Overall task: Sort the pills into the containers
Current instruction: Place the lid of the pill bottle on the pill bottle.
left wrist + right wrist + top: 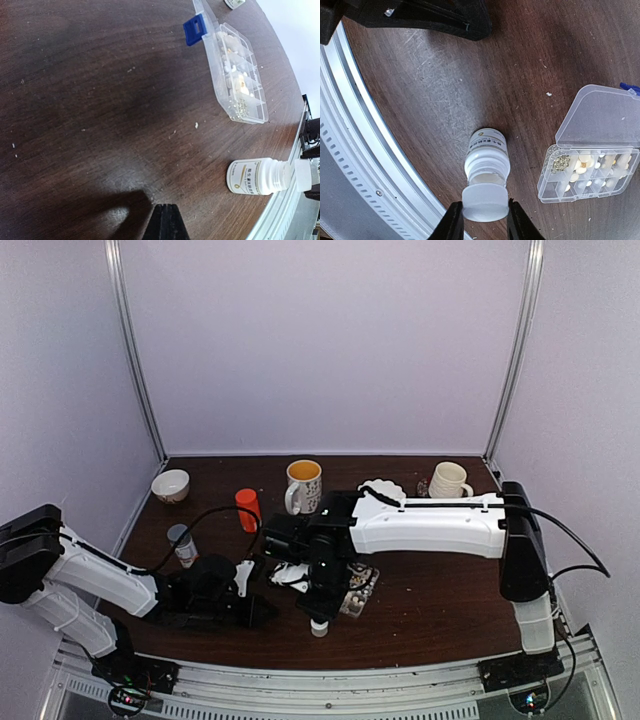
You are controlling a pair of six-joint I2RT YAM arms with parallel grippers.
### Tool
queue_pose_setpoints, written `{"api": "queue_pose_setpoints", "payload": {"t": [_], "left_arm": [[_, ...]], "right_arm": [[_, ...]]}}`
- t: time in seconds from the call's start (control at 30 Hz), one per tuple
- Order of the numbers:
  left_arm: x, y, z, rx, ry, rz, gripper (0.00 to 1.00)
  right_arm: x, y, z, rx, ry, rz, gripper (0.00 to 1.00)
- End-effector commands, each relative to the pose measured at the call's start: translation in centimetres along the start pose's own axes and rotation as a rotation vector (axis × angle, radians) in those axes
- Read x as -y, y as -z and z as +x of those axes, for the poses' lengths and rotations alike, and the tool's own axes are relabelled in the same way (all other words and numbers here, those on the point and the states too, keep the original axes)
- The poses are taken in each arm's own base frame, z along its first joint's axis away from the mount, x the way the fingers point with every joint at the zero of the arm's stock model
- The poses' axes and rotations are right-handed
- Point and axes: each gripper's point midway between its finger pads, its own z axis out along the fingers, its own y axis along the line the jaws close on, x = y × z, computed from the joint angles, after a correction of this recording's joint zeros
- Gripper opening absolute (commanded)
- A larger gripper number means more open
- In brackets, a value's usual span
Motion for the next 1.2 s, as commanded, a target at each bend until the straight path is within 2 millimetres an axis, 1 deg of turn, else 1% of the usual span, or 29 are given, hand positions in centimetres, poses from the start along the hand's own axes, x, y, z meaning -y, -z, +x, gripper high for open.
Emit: {"api": "queue_pose_setpoints", "payload": {"t": [0.0, 0.57, 0.93, 1.17], "left_arm": [[0.0, 0.4, -0.4, 0.018, 0.002, 0.006, 0.0], [-0.7, 0.6, -0.2, 0.018, 0.003, -0.014, 0.0], [-0.8, 0.3, 0.0, 0.009, 0.005, -0.014, 0.0], [-1.5, 0.4, 0.2, 0.004, 0.013, -0.04, 0.0]], "right_arm": [[0.7, -0.1, -0.1, -0.014, 0.002, 0.035, 0.15], [0.8, -1.0, -0.6, -0.035, 0.007, 0.036, 0.15], [1.1, -1.0, -0.3, -0.073, 0.024, 0.059, 0.16], [1.3, -1.8, 0.7, -0.144, 0.062, 0.072, 0.15]]}}
